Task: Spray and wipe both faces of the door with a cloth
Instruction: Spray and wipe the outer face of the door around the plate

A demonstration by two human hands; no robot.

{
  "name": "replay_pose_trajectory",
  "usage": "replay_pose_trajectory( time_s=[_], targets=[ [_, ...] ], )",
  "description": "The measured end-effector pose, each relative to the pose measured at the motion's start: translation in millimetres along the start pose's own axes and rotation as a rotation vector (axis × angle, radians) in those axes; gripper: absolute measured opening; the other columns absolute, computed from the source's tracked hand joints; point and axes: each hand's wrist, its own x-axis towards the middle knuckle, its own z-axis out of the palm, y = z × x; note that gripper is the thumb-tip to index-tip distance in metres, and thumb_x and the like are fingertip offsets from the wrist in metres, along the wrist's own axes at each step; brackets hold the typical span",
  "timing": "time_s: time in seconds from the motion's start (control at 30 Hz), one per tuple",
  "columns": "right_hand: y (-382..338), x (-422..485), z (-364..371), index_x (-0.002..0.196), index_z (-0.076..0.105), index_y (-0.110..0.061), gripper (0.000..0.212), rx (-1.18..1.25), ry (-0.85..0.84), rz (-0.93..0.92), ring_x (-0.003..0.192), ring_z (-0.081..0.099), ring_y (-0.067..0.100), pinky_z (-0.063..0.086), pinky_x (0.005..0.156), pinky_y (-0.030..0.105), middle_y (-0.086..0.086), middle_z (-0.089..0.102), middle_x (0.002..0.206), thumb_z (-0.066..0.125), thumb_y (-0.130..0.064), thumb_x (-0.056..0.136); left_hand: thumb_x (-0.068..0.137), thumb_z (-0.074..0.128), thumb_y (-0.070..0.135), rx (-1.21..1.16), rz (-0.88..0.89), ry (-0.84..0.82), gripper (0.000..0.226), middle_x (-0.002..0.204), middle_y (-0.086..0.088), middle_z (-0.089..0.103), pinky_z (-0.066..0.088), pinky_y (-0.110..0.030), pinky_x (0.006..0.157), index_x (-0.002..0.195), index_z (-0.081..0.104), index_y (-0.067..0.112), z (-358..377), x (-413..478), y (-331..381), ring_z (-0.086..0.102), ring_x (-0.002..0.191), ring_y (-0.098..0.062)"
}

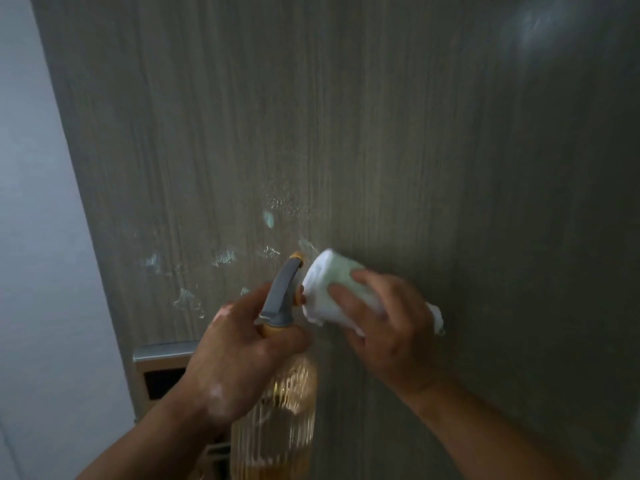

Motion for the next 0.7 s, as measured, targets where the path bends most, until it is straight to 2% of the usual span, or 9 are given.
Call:
replay_pose_trajectory(
  time_s=[0.07, 0.13, 0.3, 0.43, 0.57, 0.7],
  targets=[
    [3.6, 0.9, -0.6, 0.122, 0.077, -0.023, 0.025, 0.002, -0.038, -0.106, 0.097, 0.07, 0.033, 0.057, 0.074, 0.045, 0.012, 0.072, 0.119, 0.071, -0.029, 0.099, 0.078, 0.08, 0.017, -0.001, -0.004, 0.005, 0.024, 0.084, 0.004, 0.078, 0.057, -0.038, 0.07, 0.096, 0.073, 0.032, -5.8, 0.6, 0.8, 0.074, 0.075, -0.014],
    [12.0, 20.1, -2.4, 0.122, 0.077, -0.021, 0.026, 0.004, -0.013, -0.108, 0.097, 0.069, 0.035, 0.056, 0.077, 0.046, 0.013, 0.071, 0.12, 0.071, -0.027, 0.098, 0.077, 0.081, 0.018, 0.01, -0.01, 0.04, 0.022, 0.082, 0.002, 0.077, 0.059, -0.042, 0.071, 0.093, 0.073, 0.031, -11.3, 1.7, -1.5, 0.073, 0.074, -0.016],
    [33.1, 100.5, -0.4, 0.125, 0.073, -0.014, 0.035, 0.005, 0.177, 0.188, 0.106, 0.066, 0.032, 0.054, 0.091, 0.039, 0.012, 0.068, 0.123, 0.078, -0.025, 0.092, 0.077, 0.083, 0.026, 0.012, -0.022, 0.021, 0.029, 0.086, 0.0, 0.076, 0.062, -0.048, 0.078, 0.099, 0.07, 0.04, -15.0, 1.1, -6.0, 0.074, 0.077, -0.019],
    [26.5, 103.3, 4.9, 0.124, 0.074, -0.014, 0.033, -0.015, 0.223, 0.227, 0.106, 0.067, 0.03, 0.053, 0.092, 0.035, 0.01, 0.069, 0.123, 0.076, -0.031, 0.096, 0.072, 0.08, 0.036, -0.003, -0.01, 0.023, 0.031, 0.089, -0.001, 0.076, 0.062, -0.052, 0.078, 0.1, 0.069, 0.042, -19.0, 0.5, -11.1, 0.075, 0.079, -0.021],
    [10.7, 55.9, 4.5, 0.121, 0.076, -0.014, 0.03, -0.007, 0.118, 0.166, 0.102, 0.067, 0.032, 0.053, 0.088, 0.039, 0.011, 0.069, 0.122, 0.075, -0.032, 0.097, 0.078, 0.082, 0.032, 0.016, -0.028, 0.025, 0.033, 0.088, 0.002, 0.076, 0.061, -0.053, 0.08, 0.106, 0.067, 0.041, -22.8, -0.9, -14.8, 0.075, 0.081, -0.021],
    [-5.2, -22.1, 0.9, 0.123, 0.077, -0.024, 0.025, 0.01, -0.068, -0.082, 0.098, 0.07, 0.033, 0.058, 0.081, 0.042, 0.01, 0.072, 0.122, 0.069, -0.031, 0.1, 0.067, 0.077, 0.041, 0.015, -0.028, 0.016, 0.036, 0.089, 0.002, 0.076, 0.061, -0.053, 0.079, 0.102, 0.067, 0.042, -24.3, -8.1, -15.8, 0.074, 0.08, -0.019]
  ],
)
